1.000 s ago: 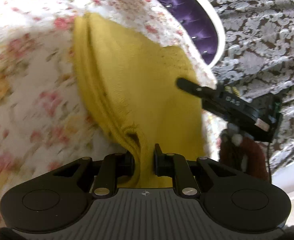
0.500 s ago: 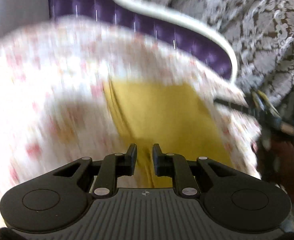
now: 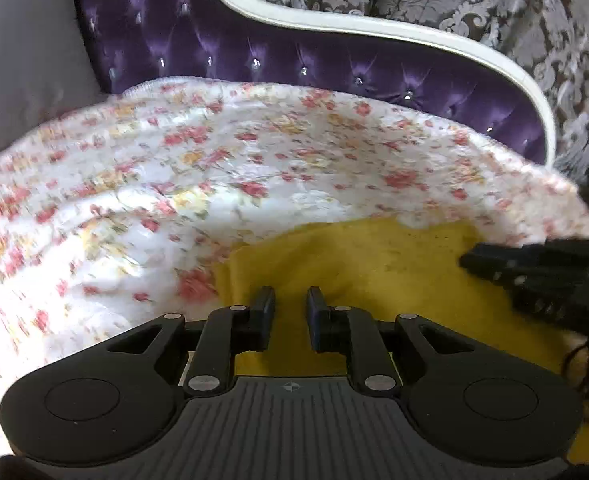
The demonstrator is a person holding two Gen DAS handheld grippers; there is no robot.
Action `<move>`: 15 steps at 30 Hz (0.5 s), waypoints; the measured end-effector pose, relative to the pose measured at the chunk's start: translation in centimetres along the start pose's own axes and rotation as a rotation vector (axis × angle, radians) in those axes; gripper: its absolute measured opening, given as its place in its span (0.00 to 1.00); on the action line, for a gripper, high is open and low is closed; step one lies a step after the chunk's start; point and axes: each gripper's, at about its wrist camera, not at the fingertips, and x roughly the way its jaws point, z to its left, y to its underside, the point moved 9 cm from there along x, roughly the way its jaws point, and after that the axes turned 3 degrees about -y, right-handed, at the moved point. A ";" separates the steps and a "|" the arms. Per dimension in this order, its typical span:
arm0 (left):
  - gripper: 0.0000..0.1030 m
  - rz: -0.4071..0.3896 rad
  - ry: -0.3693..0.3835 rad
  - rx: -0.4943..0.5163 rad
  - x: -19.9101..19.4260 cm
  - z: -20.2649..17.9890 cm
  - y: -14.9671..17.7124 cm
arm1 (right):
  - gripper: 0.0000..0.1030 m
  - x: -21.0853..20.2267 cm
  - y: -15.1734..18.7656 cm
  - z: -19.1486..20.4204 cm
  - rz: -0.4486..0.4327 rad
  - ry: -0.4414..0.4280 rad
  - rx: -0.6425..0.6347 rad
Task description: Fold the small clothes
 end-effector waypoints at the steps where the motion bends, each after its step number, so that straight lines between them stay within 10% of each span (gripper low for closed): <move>1: 0.19 -0.001 -0.022 0.024 0.0 0.2 0.2 | 0.17 0.3 0.1 -0.2 -0.010 -0.010 0.011; 8: 0.19 0.022 0.009 -0.039 -0.7 0.9 -0.7 | 0.20 0.1 -0.7 -0.4 -0.021 -0.014 0.036; 15: 0.30 -0.048 0.068 -0.020 -6.7 -1.0 -0.4 | 0.53 -6.7 -0.9 1.1 -0.115 -0.053 0.013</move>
